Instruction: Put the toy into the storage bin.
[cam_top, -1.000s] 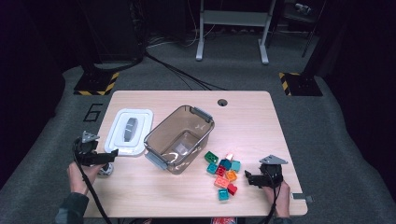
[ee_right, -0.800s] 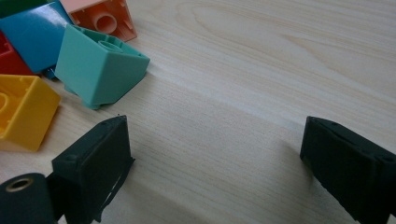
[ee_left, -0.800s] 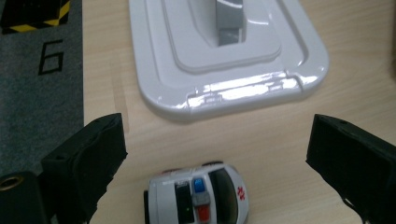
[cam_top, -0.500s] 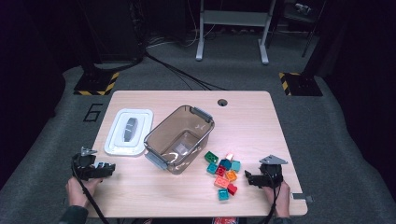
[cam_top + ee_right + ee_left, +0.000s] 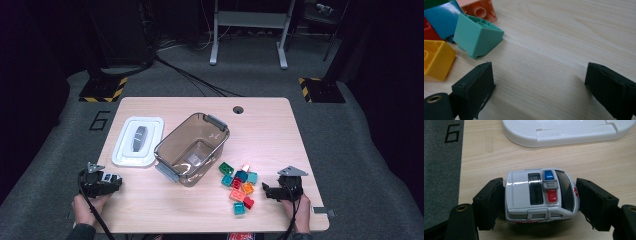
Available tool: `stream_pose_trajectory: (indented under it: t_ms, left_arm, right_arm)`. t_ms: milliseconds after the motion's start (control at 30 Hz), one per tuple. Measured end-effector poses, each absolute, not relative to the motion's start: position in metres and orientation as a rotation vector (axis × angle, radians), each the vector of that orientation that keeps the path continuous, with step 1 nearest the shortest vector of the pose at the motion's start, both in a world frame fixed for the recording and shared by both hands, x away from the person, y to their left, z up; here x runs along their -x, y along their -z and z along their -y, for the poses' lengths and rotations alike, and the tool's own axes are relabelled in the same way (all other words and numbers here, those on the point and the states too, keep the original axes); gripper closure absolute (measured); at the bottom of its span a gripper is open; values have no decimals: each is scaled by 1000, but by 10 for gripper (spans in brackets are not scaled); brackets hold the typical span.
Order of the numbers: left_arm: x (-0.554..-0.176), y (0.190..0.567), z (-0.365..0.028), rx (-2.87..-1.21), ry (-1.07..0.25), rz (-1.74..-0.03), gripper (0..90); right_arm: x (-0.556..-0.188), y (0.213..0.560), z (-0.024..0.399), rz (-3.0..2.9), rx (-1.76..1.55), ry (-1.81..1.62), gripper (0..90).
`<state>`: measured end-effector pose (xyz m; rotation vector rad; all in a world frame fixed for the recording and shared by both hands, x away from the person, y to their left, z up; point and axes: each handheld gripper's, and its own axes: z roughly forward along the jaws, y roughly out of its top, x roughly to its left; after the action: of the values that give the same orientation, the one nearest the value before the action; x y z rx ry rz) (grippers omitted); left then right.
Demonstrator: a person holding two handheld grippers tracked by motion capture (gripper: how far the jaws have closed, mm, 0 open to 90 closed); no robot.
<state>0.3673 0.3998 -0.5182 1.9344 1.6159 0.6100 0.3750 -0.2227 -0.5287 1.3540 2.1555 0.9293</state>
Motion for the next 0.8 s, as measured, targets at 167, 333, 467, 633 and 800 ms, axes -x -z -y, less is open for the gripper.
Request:
stream_pose_trajectory:
  t_ms: [167, 333, 467, 633, 800]
  left_arm:
    - [-368, 517, -397, -1955, -606, -1605, 254]
    - [-367, 514, -395, -1946, -616, -1601, 259]
    - [-366, 507, -395, -1940, -628, -1584, 259]
    - [-366, 495, -391, -1916, -631, -1557, 260]
    - [-367, 480, -384, -1907, -626, -1522, 259]
  right_arm:
    - [-375, 529, 223, -2157, -1354, -930, 79]
    - [-375, 529, 223, -2157, -1353, -933, 80]
    - [-375, 529, 223, -2158, -1352, -933, 81]
    - [-375, 529, 222, -2153, -1364, -939, 81]
    - [-375, 529, 222, -2152, -1364, -940, 81]
